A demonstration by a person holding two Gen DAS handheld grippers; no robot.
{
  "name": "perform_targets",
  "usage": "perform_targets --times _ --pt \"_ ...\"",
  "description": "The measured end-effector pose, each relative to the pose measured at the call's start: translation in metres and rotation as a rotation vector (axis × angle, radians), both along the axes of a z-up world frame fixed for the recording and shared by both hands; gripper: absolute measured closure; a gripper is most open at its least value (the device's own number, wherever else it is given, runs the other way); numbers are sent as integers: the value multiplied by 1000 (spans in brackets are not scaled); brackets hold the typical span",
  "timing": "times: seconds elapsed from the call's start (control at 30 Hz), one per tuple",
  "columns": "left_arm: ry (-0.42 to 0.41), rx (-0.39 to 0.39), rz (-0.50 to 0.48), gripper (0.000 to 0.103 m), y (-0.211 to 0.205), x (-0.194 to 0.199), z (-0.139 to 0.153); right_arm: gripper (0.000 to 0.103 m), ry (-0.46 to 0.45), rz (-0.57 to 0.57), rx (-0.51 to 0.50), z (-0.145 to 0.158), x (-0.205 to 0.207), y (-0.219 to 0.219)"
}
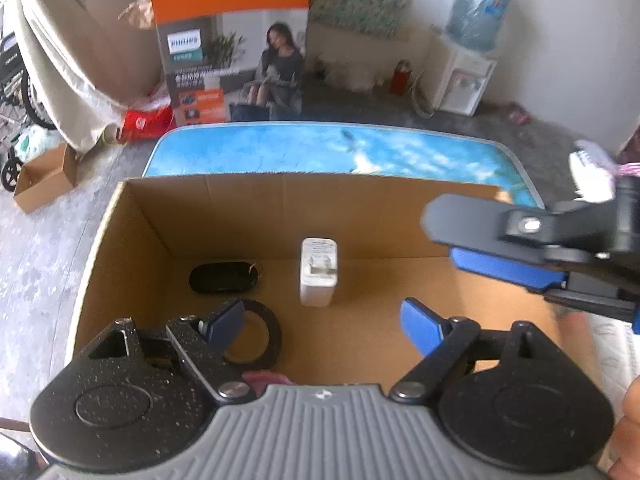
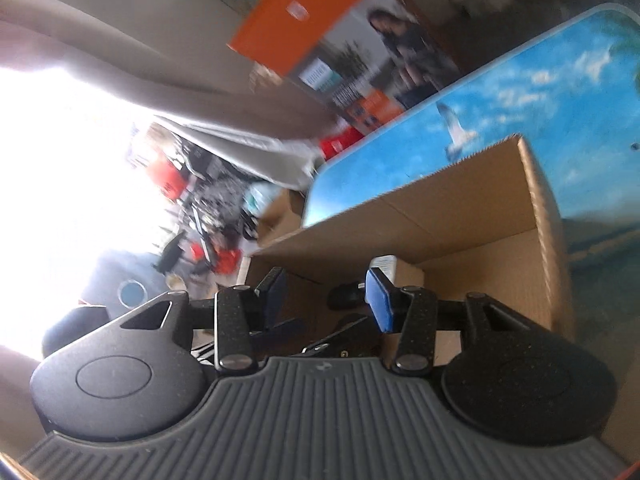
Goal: Organize rigid objects
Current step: 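Open both grippers and withdraw them toward the gold-lidded jar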
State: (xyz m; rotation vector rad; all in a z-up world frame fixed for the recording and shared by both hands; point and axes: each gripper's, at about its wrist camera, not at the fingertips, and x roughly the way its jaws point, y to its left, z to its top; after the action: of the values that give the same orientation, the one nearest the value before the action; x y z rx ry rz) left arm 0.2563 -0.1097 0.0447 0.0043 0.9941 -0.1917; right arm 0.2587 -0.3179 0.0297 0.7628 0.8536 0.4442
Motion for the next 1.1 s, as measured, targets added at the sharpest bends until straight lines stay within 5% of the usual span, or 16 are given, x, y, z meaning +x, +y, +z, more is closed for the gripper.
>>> perform_targets --times 0.2,0.4,0.77,1.1 --pt "-127 -13 -81 12 6 -66 39 54 -169 -23 12 42 -79 -16" --pt "-217 -31 -174 8 20 -140 53 50 -229 -39 19 51 -154 -25" --pt "-176 -24 -284 8 43 -226 -13 48 -121 -29 27 -3 -234 -17" --pt "-150 15 -306 8 37 -221 -73 48 29 92 -2 -51 -215 33"
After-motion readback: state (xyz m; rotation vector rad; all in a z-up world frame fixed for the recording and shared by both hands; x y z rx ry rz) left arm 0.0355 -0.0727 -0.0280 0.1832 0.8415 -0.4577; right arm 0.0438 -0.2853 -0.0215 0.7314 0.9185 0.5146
